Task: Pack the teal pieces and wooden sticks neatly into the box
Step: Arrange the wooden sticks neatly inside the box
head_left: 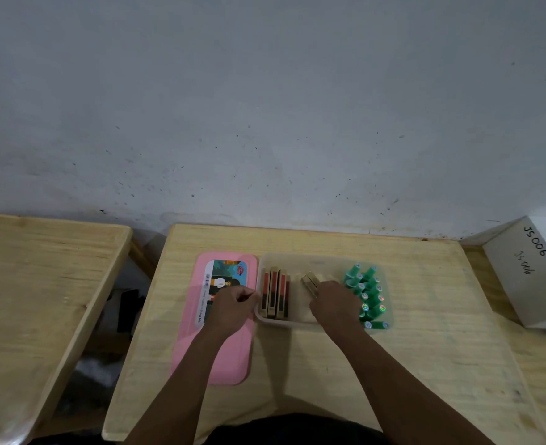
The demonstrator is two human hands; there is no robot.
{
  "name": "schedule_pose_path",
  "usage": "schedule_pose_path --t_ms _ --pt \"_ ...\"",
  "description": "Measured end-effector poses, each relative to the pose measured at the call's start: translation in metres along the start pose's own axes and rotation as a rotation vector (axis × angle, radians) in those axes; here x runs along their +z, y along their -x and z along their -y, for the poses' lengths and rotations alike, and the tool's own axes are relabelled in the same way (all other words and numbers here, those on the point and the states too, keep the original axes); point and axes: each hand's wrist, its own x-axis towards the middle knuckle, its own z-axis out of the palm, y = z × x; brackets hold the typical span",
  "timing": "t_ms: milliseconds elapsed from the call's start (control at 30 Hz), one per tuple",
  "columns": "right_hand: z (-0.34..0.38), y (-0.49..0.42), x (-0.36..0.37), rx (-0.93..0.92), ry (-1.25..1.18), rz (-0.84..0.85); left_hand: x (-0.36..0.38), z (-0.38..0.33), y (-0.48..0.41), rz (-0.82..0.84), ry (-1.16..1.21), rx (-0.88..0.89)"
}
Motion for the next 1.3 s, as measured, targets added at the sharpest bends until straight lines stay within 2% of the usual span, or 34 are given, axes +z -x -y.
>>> schedule_pose_path --t_ms 200,300,367,500,600,700,1033,1300 --pt "0.003 -0.002 -0.003 -0.058 0.049 -0.021 0.0 0.0 0.001 0.0 -0.014 -0.003" --pt "0.003 -0.004 -0.001 -0.062 -0.006 0.005 0.0 0.0 0.002 -0.002 -0.003 -0.002" --pt "0.002 -0.005 -0.001 -0.024 -0.196 0.072 0.001 -0.001 0.002 -0.005 0.004 0.003" --pt "0.003 -0.007 -0.003 0.093 -0.857 0.208 0.001 -0.003 0.002 -0.011 0.012 0.005" --pt "0.002 -0.003 -0.008 0.209 -1.149 0.327 0.0 -0.002 0.002 -0.01 0.013 -0.001" --pt "0.002 -0.003 -0.012 0.274 -1.34 0.42 0.0 -0.002 0.002 -0.006 0.01 -0.004" --pt "-0.004 -0.009 -0.003 0.289 -1.466 0.505 0.0 -0.003 0.003 -0.006 0.001 -0.006" --pt "-0.005 -0.011 0.002 0.19 -1.441 0.519 0.001 -0.004 0.003 -0.013 -0.008 -0.01"
